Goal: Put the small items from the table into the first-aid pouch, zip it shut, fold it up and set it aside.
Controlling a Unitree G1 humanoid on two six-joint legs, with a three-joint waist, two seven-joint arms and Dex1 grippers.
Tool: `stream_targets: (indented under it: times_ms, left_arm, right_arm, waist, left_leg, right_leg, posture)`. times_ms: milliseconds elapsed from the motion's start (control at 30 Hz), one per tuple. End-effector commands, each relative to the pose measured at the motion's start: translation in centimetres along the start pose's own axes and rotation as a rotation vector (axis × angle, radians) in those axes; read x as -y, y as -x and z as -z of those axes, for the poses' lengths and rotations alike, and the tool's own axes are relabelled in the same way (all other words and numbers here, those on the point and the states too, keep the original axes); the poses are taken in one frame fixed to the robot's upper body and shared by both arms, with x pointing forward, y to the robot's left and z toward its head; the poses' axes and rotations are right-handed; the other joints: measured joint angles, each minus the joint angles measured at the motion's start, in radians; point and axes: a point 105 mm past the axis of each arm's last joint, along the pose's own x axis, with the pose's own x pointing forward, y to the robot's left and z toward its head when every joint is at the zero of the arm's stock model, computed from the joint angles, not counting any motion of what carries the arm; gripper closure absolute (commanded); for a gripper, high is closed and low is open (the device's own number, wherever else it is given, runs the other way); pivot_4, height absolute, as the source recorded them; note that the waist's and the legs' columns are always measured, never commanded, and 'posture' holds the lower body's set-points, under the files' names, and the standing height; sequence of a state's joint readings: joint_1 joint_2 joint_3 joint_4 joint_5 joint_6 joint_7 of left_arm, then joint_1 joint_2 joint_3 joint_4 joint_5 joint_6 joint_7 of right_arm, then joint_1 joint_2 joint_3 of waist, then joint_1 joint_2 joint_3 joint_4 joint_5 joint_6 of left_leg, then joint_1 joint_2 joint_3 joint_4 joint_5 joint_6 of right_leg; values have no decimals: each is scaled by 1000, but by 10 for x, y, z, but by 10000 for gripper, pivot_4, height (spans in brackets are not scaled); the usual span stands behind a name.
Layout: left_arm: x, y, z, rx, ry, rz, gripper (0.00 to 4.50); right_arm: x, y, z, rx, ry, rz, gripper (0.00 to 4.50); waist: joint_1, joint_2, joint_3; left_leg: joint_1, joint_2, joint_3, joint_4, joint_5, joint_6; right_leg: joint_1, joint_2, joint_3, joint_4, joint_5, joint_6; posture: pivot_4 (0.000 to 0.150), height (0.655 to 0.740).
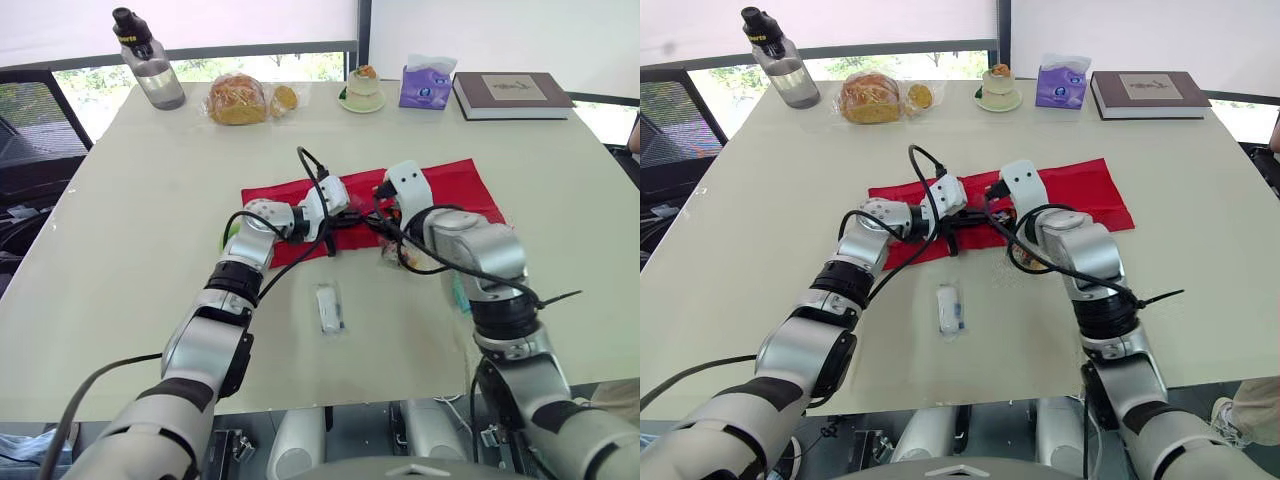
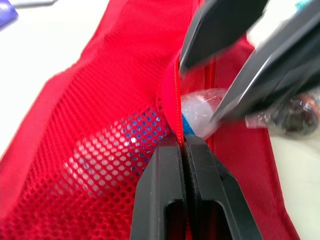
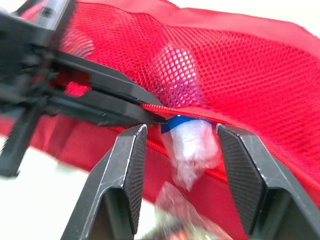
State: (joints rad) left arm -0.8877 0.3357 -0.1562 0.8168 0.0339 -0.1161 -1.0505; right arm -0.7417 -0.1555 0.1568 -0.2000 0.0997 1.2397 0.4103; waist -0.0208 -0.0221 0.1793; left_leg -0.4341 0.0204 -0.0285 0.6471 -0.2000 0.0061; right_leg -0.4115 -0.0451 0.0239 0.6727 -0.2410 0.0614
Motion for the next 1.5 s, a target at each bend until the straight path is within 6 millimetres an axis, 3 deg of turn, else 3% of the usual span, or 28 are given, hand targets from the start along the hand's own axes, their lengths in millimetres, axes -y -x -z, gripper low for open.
stream_targets:
  times_ms: [33,233,300,433,467,800,1100,1500]
  left_arm:
    - [-8,2,-12,42,-14,-18,45000]
    - [-9,2,-10,41,4,-22,45000]
    - [-9,1,-10,41,4,-17,45000]
    - [-8,1,-10,40,4,-13,45000]
    - [-8,1,-10,40,3,-11,45000]
    - [-5,0,-12,43,-9,6,45000]
    - [-3,0,-12,46,-13,12,45000]
    - [1,0,-12,45,-20,33,45000]
  right_arm:
    - [-9,16,-12,55,82,-83,20143]
    - [6,25,-1,64,287,-119,20143]
    - [16,21,9,51,361,-108,25254]
    - [20,13,15,68,411,-129,42579]
    - [21,10,16,68,424,-125,44106]
    - [20,-20,16,85,511,-122,44106]
    - [0,-40,9,136,511,-145,44106]
    - [7,-56,-4,187,528,-54,44106]
  waist:
    - [0,0,0]
    - [1,0,0]
    - [1,0,0]
    - [-1,0,0]
    - [-1,0,0]
    - [2,0,0]
    - [1,0,0]
    - [0,0,0]
  left_leg:
    - [0,0,0,0,0,0]
    - [0,0,0,0,0,0]
    - [0,0,0,0,0,0]
    - [0,0,1,0,0,0]
    - [0,0,0,0,0,0]
    - [0,0,1,0,0,0]
    - [0,0,1,0,0,0]
    - [0,0,1,0,0,0]
  right_leg:
    - [0,0,0,0,0,0]
    - [0,0,0,-1,0,0]
    - [0,0,0,-1,0,0]
    - [0,0,0,-1,0,0]
    - [0,0,0,-1,0,0]
    - [0,0,0,-1,0,0]
    - [0,0,0,-1,0,0]
    - [0,0,0,-1,0,0]
  posture:
    - [1500,7400]
    - [1500,7400]
    - [1500,7400]
    - [1500,7400]
    - [1500,7400]
    - [1500,7400]
    - [1500,7400]
    - [1500,7400]
